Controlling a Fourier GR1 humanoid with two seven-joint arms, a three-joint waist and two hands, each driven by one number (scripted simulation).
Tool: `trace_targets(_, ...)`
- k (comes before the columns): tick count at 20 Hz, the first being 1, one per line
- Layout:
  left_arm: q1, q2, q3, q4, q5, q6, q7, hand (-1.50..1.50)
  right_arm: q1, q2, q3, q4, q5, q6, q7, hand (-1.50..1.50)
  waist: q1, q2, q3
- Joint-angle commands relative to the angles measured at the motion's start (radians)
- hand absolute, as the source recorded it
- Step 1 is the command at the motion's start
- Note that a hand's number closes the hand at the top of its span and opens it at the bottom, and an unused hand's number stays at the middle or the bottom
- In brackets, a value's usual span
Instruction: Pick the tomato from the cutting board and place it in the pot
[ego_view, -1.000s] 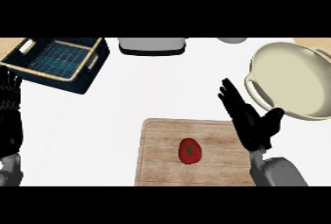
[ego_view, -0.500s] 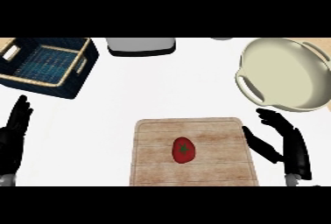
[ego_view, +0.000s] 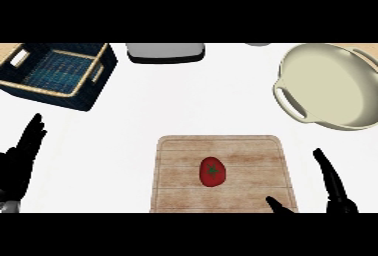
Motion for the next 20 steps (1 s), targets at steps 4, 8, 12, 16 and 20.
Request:
trace_targets(4,-0.024,-0.027,-0.050,-0.030,-0.053,0.017,0.029,0.00,-0.008,0.000,0.066,-0.264,0.260,0.325,0.422,-1.50,0.041,0.009,0.001)
trace_targets(8,-0.050,-0.017,-0.027,-0.010,-0.019,-0.025,0.043,0.00,-0.132,0.015,0.097,-0.314,0.231,0.588,0.625,-1.50,0.059,0.013,0.002)
trace_targets(12,-0.044,-0.029,-0.052,0.007,-0.044,-0.034,0.006,0.00,-0.271,0.068,0.107,-0.247,0.152,0.803,0.811,-1.50,0.088,0.021,0.000)
trace_targets(16,-0.049,-0.013,-0.031,0.011,-0.028,-0.057,0.003,0.00,-0.357,0.163,0.147,-0.166,0.054,0.942,0.928,-1.50,0.095,0.020,0.002)
trace_targets(20,-0.082,-0.018,-0.021,0.036,-0.031,-0.061,0.015,0.00,-0.457,0.247,0.112,-0.078,-0.033,1.014,1.004,-1.50,0.075,0.017,0.003)
